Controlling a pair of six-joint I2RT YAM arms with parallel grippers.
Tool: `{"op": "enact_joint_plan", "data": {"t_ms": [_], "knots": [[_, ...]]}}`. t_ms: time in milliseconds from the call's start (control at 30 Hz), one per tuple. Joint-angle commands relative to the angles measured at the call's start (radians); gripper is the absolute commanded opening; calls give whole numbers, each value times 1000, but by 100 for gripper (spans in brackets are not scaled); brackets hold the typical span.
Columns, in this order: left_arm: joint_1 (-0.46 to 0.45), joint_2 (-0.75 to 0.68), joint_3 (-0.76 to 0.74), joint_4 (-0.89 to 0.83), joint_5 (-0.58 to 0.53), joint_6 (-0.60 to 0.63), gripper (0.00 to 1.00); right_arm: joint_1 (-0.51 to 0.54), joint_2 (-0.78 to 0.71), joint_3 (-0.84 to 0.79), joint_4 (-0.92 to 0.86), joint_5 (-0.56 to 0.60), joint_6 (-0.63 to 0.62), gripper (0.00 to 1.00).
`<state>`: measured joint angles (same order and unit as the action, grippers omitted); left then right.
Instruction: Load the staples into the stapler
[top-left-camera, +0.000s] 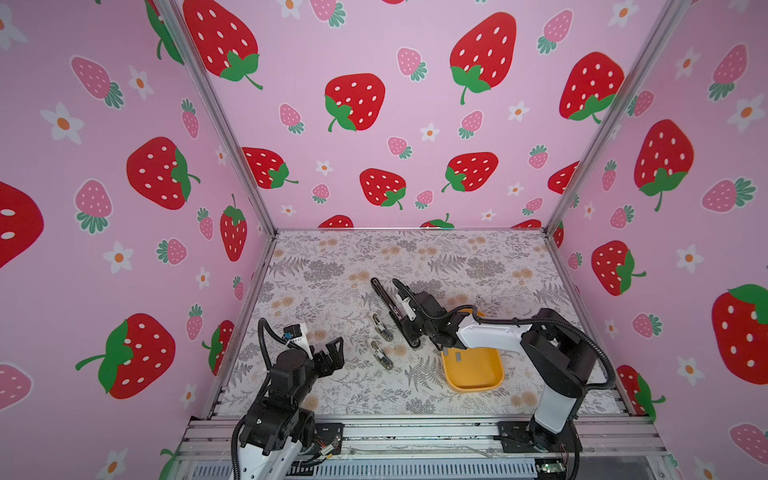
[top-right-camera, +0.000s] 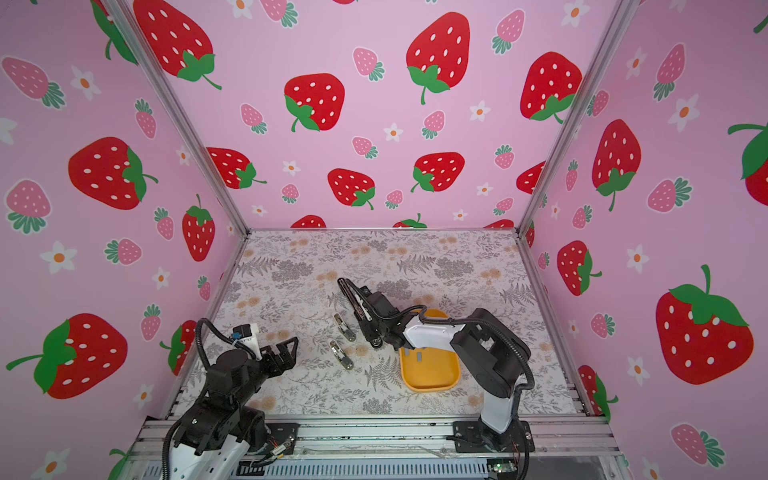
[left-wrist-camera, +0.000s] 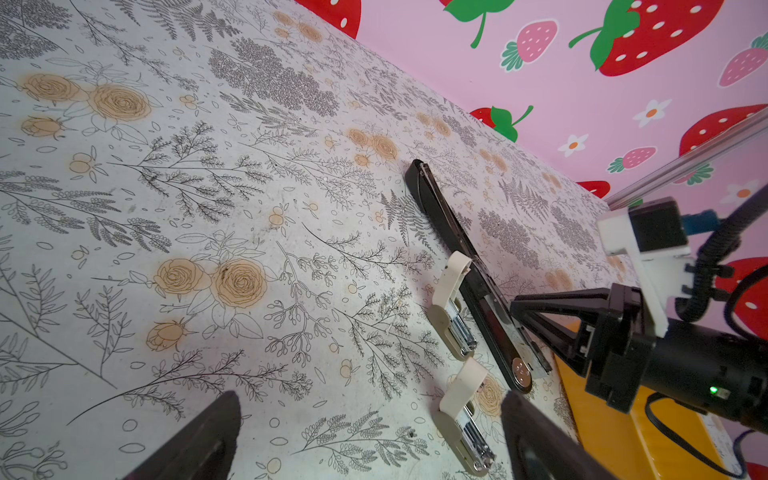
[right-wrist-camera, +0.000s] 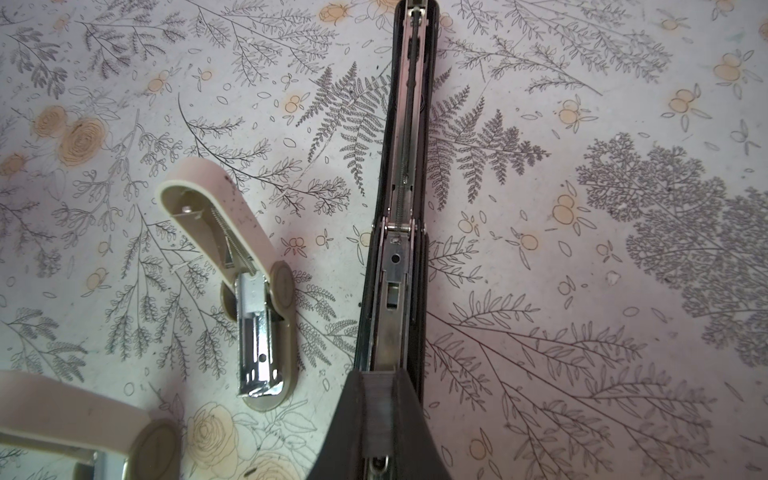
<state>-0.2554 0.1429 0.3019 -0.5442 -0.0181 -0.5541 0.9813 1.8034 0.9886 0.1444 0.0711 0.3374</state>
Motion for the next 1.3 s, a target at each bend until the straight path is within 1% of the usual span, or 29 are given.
{"op": "enact_joint_plan", "data": {"t_ms": [0,633,1267], "knots": [[-4,-8,-9,-14,-13,-8,99,-2,19,17,0,2,6,0],[-4,-9,-10,-15,-14,-10,99,-2,16,16,-14,33,-8,0],[-3,-10,-10,-14,-14,-10,99,-2,4,0,-16,37,-5,0]]}}
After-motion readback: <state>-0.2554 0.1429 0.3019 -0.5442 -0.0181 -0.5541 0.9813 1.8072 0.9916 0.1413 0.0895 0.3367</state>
